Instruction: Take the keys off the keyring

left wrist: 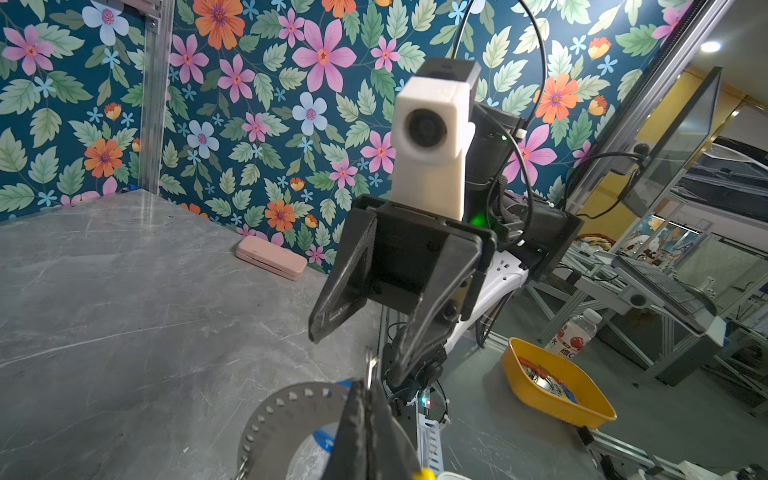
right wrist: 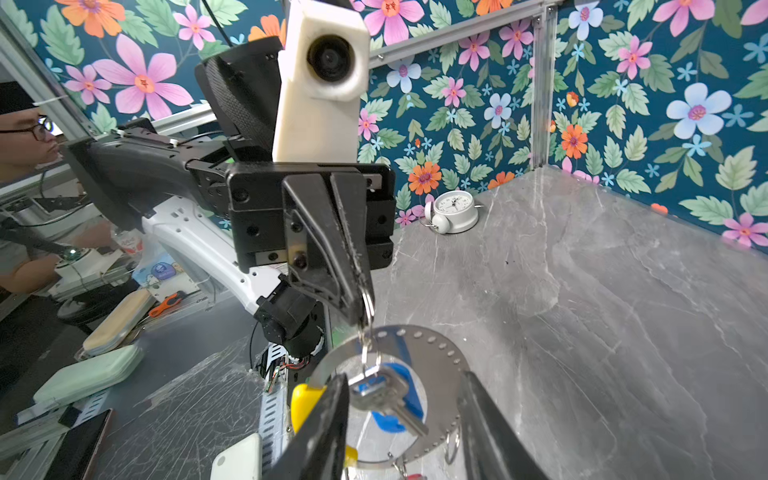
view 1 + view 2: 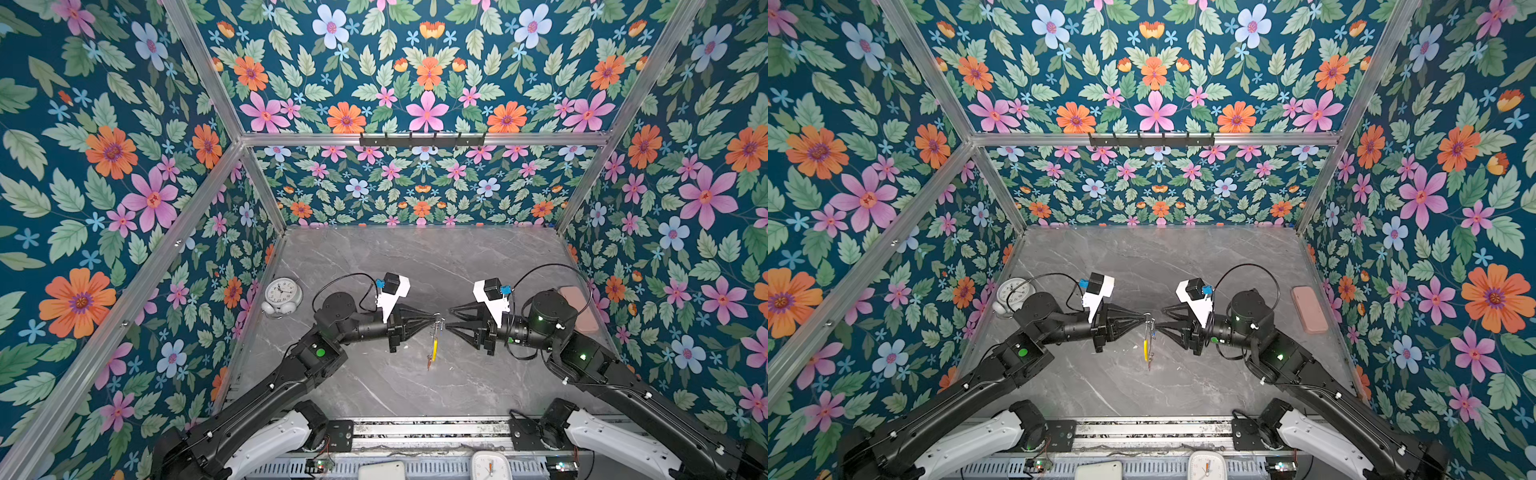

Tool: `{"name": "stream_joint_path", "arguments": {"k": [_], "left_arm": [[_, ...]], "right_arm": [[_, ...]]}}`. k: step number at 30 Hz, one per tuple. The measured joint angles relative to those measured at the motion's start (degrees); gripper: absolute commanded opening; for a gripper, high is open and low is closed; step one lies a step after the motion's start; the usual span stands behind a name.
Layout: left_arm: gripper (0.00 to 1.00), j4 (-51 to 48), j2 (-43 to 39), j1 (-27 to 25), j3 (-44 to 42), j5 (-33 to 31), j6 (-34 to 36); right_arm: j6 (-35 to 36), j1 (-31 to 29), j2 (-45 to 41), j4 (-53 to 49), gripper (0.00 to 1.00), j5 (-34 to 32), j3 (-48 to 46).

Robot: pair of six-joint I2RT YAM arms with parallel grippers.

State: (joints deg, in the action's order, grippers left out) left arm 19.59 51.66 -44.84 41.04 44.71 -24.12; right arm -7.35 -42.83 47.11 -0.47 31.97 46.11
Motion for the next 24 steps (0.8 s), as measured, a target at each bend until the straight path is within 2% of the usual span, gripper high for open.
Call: {"name": "stream_joint_path", "arguments": {"k": [7,20,24], "left_arm": [[0.00,0.09,-0.13,0.11,-0.22,-0.07,-1.01],[0.00,0.17,-0.17,0.11,-0.46,0.00,-1.05],[0.00,0.17,-0.17,0.11,-0.50,-0.02,-1.09]], "right_arm": [[-0.04,-0.02,1.40,0.68,0.21,2.71,0.35],[0.00,-0.02,2.62,0.74,0.18,3.69,1.07],[0.00,-0.02,2.82,0.79,0.12,3.96,1.14]]}}
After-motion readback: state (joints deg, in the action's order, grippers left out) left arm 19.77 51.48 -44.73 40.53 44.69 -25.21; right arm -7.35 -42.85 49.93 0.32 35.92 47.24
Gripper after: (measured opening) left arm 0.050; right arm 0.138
